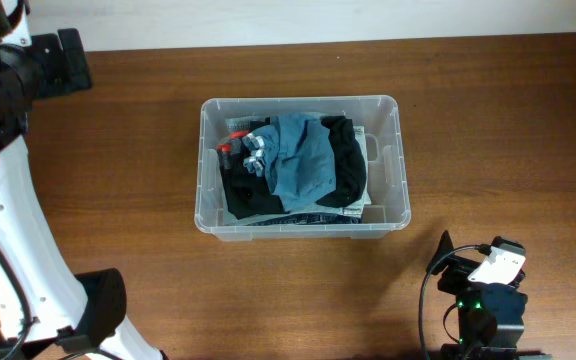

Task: Pack container

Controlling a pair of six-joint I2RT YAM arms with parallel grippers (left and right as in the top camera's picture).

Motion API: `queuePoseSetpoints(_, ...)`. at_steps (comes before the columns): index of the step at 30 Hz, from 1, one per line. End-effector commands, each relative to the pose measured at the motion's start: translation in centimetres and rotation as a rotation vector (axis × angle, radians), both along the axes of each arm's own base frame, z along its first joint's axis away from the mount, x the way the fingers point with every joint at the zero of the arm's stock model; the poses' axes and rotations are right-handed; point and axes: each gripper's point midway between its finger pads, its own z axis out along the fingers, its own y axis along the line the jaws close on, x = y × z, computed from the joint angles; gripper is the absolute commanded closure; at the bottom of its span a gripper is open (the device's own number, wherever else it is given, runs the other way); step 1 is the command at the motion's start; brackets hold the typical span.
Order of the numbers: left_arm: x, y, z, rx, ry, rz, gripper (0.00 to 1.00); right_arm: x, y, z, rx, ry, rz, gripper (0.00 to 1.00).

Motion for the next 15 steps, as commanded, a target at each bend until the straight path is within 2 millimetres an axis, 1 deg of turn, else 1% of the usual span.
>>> queuePoseSetpoints(1, -3.5, -0.2, 1.6, 0.001, -0.019, 0.013, 0.01, 0.0, -0.1, -0.3, 0.012, 0.003, -0.006, 0.02)
queuePoseSetpoints(3, -5.2, -0.1, 2.2, 0.024, -0.027, 0.018, 0.01, 0.0, -0.1, -0.3, 0.012, 0.003, -0.006, 0.02)
queuePoseSetpoints(4, -5.7, -0.1, 2.5, 0.025, -0.043, 0.018, 0.01, 0.0, -0.1, -0.3, 0.012, 0.003, -0.006, 0.02)
queuePoseSetpoints(7, -6.8, -0.3, 3.4, 0.037, -0.132, 0.017, 0.01, 0.0, -0.1, -0.3, 0.012, 0.003, -0.006, 0.02)
queuePoseSetpoints(9, -7.3, -0.3, 3.3, 0.060, -0.179, 0.002, 0.01, 0.0, -0.1, -0.3, 0.012, 0.003, -0.006, 0.02)
queuePoseSetpoints(12, -7.9, -1.1, 2.0, 0.125, -0.240, -0.088, 0.01, 0.0, -0.1, -0.3, 0.012, 0.003, -0.006, 0.02)
queuePoseSetpoints(15, -8.5, -2.5, -0.4, 0.149, -0.283, -0.189, 0.01, 0.0, -0.1, -0.3, 0.012, 0.003, -0.006, 0.02)
